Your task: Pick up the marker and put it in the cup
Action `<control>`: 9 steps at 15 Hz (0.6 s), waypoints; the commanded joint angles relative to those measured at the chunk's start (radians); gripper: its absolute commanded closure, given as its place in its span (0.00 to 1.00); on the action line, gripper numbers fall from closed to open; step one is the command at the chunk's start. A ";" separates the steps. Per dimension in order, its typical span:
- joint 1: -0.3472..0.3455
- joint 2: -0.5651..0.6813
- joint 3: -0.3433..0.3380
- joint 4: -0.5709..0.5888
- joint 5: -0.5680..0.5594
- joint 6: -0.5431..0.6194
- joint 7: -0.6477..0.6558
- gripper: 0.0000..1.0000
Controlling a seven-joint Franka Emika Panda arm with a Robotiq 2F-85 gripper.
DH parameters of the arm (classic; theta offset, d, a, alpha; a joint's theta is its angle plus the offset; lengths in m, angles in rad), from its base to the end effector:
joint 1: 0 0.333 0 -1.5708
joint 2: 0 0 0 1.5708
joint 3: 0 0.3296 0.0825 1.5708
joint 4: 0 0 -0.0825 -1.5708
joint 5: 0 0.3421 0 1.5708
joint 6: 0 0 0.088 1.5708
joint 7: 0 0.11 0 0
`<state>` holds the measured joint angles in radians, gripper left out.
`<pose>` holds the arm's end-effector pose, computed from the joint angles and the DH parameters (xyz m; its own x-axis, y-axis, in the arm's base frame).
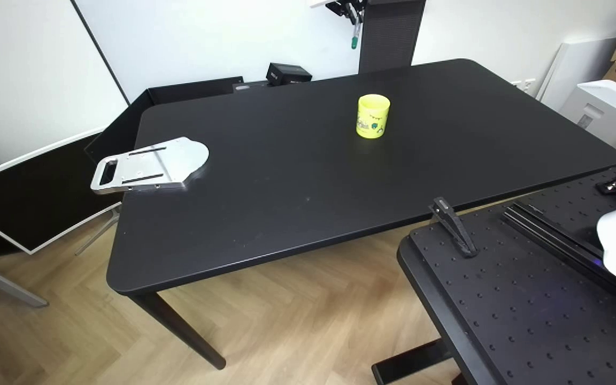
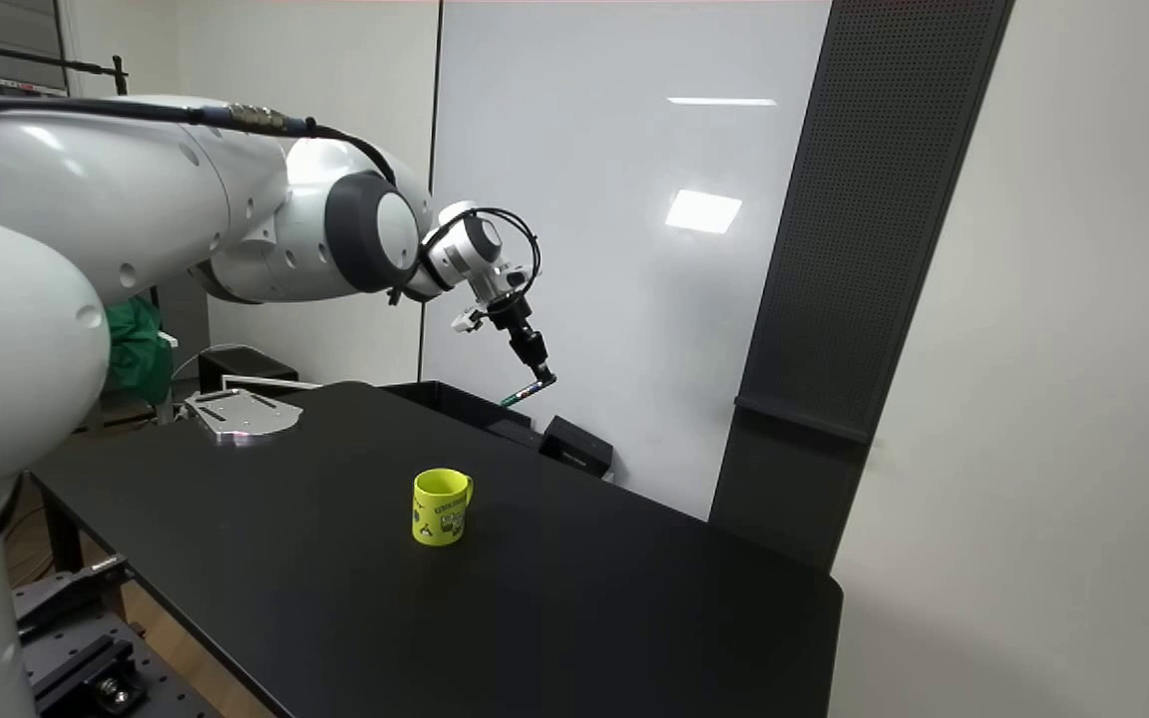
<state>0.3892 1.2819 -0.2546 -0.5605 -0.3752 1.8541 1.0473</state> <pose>0.7602 0.1937 0.2490 0.7551 -0.4460 0.4806 -0.6204 -0.7231 0.3037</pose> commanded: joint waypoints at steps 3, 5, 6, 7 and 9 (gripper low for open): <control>0.002 -0.008 0.005 -0.023 0.004 -0.012 -0.006 0.95; 0.006 -0.012 0.007 -0.034 0.003 -0.010 -0.011 0.95; 0.008 -0.014 0.008 -0.039 0.002 -0.008 -0.014 0.95; 0.011 -0.016 0.009 -0.044 0.001 -0.008 -0.014 0.95; 0.009 -0.027 0.012 -0.062 -0.004 0.005 -0.033 0.95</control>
<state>0.3946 1.2850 -0.2474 -0.5826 -0.3749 1.8525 1.0387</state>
